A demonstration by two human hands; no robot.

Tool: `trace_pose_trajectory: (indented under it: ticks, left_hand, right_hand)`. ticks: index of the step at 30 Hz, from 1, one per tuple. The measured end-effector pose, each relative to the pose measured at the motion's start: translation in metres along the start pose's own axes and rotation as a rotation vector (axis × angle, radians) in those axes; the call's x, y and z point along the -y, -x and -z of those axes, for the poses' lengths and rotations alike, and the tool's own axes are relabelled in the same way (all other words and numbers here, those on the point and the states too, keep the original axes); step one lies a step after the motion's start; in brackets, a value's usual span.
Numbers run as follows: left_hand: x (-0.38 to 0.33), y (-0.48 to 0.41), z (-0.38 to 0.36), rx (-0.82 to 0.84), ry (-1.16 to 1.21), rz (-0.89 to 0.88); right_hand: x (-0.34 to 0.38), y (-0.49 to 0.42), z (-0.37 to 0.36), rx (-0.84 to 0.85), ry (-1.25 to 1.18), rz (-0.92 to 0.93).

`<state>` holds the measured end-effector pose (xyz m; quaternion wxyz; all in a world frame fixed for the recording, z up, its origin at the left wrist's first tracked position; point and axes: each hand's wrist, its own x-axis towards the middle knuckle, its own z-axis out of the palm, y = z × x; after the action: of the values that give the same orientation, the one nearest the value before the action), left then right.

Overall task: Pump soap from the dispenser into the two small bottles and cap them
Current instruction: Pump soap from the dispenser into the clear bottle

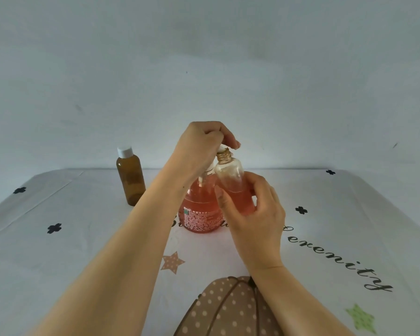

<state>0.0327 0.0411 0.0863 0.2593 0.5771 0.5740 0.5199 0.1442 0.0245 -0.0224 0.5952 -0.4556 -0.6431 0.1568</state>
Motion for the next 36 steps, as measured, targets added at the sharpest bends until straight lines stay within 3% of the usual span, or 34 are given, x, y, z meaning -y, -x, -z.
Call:
trace_pose_trajectory:
  ticks: [7,15,36]
  left_hand:
    - [-0.0006,-0.0014,0.0036,0.001,0.008,0.021]
    - [-0.0013,-0.0031,0.0074,-0.129,0.158,0.045]
    - [0.0011,-0.0020,0.0032,-0.134,0.235,0.087]
  right_hand:
    - [0.0019,-0.0018,-0.0035,-0.014,0.008,0.015]
    - [0.0047,-0.0038,-0.0040,-0.039,-0.078,0.033]
    - [0.0028,-0.0048,-0.0047,-0.044,-0.064,0.043]
